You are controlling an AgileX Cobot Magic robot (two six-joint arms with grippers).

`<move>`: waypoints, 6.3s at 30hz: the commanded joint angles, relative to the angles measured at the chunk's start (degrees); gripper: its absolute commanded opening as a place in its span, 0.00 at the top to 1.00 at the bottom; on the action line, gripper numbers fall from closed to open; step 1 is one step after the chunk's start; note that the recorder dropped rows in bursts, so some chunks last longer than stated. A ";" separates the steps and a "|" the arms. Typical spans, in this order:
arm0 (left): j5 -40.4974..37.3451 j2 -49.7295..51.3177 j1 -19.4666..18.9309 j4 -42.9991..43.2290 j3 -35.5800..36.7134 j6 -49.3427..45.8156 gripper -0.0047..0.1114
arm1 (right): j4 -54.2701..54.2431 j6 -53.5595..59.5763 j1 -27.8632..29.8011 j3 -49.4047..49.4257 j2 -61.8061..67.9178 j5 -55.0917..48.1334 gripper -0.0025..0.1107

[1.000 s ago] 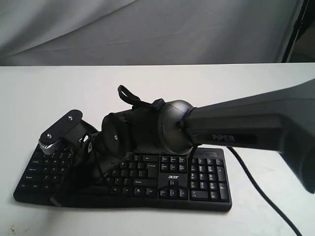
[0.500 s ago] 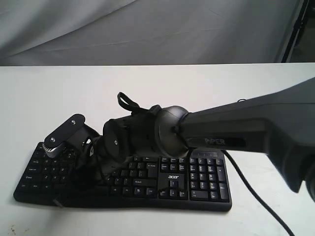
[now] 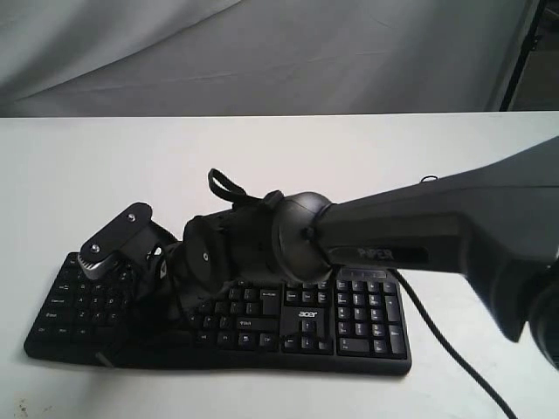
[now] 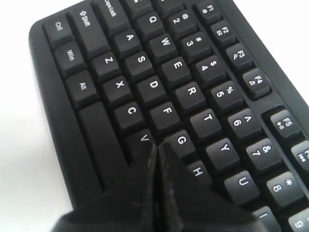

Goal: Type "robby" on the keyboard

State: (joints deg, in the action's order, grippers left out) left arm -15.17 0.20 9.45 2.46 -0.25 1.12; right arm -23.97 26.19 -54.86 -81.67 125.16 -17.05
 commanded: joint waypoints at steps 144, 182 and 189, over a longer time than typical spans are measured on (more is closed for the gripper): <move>0.42 -0.20 0.36 0.27 0.25 0.16 0.96 | -3.52 -14.02 42.44 62.31 -102.31 6.46 0.98; 0.42 -0.20 0.36 0.27 0.25 0.16 0.96 | 23.53 -31.82 49.71 81.67 -119.97 -0.62 0.98; 0.42 -0.20 0.36 0.27 0.25 0.16 0.96 | 23.53 -31.82 49.71 81.67 -119.97 -0.62 0.98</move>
State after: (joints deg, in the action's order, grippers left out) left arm -15.17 0.20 9.45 2.46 -0.25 1.12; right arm 0.00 -5.68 -5.70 -0.21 5.39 -17.57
